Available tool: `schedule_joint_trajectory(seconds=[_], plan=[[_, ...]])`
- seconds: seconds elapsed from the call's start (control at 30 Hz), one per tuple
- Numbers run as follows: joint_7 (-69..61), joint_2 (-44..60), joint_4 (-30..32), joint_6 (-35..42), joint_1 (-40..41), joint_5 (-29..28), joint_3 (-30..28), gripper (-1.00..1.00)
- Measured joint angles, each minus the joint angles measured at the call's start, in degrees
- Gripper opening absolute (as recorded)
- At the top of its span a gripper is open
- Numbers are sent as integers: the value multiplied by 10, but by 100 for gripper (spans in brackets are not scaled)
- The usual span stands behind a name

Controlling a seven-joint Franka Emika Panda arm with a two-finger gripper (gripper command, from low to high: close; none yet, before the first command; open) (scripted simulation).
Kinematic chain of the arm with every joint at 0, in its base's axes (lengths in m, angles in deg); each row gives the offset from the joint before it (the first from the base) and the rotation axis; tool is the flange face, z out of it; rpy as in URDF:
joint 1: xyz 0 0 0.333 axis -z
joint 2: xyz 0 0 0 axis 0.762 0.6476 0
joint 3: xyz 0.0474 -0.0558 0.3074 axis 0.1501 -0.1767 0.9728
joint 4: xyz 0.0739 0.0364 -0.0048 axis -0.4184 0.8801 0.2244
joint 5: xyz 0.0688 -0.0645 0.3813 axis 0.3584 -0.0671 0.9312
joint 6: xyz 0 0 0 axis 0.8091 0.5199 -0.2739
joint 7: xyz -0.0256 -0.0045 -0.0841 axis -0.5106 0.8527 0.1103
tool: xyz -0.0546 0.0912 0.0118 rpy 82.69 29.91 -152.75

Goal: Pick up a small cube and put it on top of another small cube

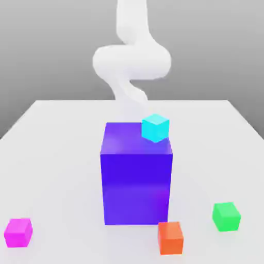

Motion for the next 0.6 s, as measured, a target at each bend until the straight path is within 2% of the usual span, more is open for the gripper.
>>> schedule_joint_trajectory(seconds=[0.33, 0.6], plan=[[-163, 209, 11, -61, -32, 72, -126, 0], [-306, 378, 18, -108, -19, 149, -192, 0]])
